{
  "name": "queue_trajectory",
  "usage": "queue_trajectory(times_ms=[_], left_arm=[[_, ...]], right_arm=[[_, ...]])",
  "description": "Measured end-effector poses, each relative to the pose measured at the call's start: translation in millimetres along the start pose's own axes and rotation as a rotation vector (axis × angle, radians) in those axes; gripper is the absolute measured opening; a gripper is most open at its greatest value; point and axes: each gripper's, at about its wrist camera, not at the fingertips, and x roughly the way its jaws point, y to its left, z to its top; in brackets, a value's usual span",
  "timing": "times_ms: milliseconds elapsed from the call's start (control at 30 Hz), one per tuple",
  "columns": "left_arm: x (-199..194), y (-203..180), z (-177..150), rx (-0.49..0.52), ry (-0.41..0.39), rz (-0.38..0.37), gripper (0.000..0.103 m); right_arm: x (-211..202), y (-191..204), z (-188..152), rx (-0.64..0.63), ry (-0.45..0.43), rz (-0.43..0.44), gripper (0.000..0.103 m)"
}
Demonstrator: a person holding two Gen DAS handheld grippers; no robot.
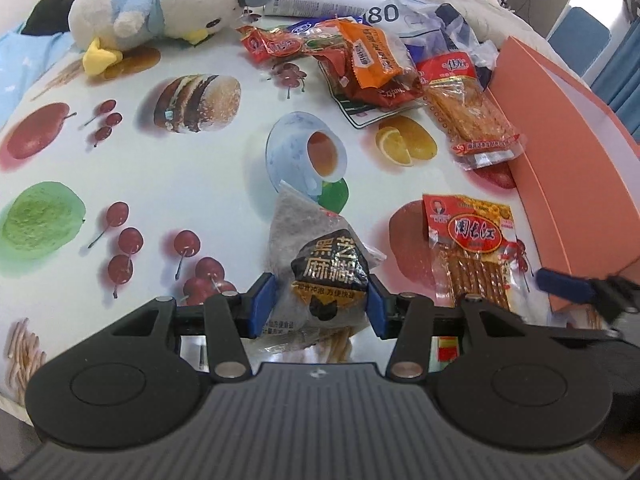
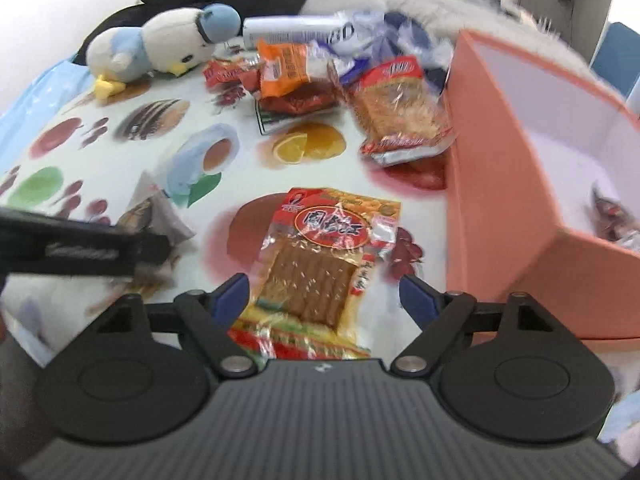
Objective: Organize snacks
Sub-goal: 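Lift both held packs up from the pile, then carry the red spicy-strip pack over the box with the right tool while the left tool opens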
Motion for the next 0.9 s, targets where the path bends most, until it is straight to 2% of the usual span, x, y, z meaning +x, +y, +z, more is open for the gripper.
queue_trajectory(times_ms=[167, 300, 433, 600, 700, 900], left_arm=[[5.1, -0.3, 9.6, -0.022, 0.041, 0.012, 0.054], [7.2, 0.3, 9.7, -0.017, 0.036, 0.004, 0.054], [3.5, 0.5, 3.2, -0.022, -0.005, 0.001, 0.053], [1.2, 2.3, -10.4, -0.029, -0.091, -0.033, 0.053], [-2.3, 4.1, -11.2, -0.047, -0.108, -0.044, 0.052], [-13.5, 9.4, -13.2, -0.078, -0.109, -0.05, 0.051]], right_arm=[[29.7, -0.5, 10.3, -0.007, 0.101, 0.01, 0.083], [37.5, -3.1, 14.8, 0.003, 0.135, 0.043, 0.086], [37.0, -1.3, 10.2, -0.016, 0.089, 0.063, 0.082], [29.6, 2.5, 0.8, -0.029, 0.016, 0.092, 0.067], [27.9, 5.0, 0.0, -0.049, -0.002, 0.102, 0.059], [24.5, 4.5, 5.6, -0.045, -0.008, 0.131, 0.056]])
